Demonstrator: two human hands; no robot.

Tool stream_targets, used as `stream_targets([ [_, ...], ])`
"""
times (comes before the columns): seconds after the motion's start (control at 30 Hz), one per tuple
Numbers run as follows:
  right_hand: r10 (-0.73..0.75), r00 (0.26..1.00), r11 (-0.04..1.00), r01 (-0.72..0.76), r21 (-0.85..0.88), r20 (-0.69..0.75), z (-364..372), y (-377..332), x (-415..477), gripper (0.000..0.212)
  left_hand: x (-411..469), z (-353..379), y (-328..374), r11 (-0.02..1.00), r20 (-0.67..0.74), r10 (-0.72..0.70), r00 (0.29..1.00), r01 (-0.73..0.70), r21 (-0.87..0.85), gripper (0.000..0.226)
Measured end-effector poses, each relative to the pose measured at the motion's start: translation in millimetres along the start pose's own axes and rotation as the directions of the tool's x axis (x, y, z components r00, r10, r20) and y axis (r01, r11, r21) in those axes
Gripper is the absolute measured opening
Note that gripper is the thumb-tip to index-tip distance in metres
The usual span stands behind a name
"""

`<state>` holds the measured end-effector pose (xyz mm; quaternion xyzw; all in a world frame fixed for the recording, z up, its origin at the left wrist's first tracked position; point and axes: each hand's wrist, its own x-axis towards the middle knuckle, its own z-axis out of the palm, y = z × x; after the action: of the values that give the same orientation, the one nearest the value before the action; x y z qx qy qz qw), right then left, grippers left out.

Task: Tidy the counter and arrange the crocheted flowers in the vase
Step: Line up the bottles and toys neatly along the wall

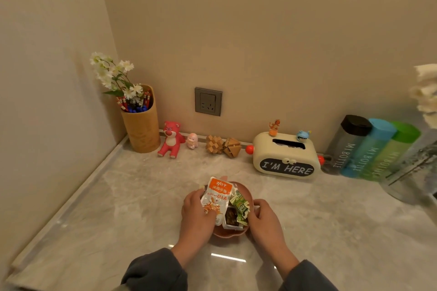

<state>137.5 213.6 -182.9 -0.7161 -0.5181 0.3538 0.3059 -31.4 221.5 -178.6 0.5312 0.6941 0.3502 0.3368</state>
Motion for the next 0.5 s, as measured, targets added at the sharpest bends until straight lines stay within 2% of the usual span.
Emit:
stream_targets([
  [0.2,0.003,0.995,0.999,0.002,0.047,-0.099,-41.2,23.2,-8.0,0.013,-11.9,37.1,29.4,0.992,-0.020,0.048,0.999,-0.050,-0.114,0.048],
  [0.5,0.077,0.972,0.997,-0.082,-0.012,-0.221,-154.3,90.5,-13.6,0.014,-52.6,141.4,96.5,0.973,0.119,0.094,0.988,-0.066,-0.221,0.044],
])
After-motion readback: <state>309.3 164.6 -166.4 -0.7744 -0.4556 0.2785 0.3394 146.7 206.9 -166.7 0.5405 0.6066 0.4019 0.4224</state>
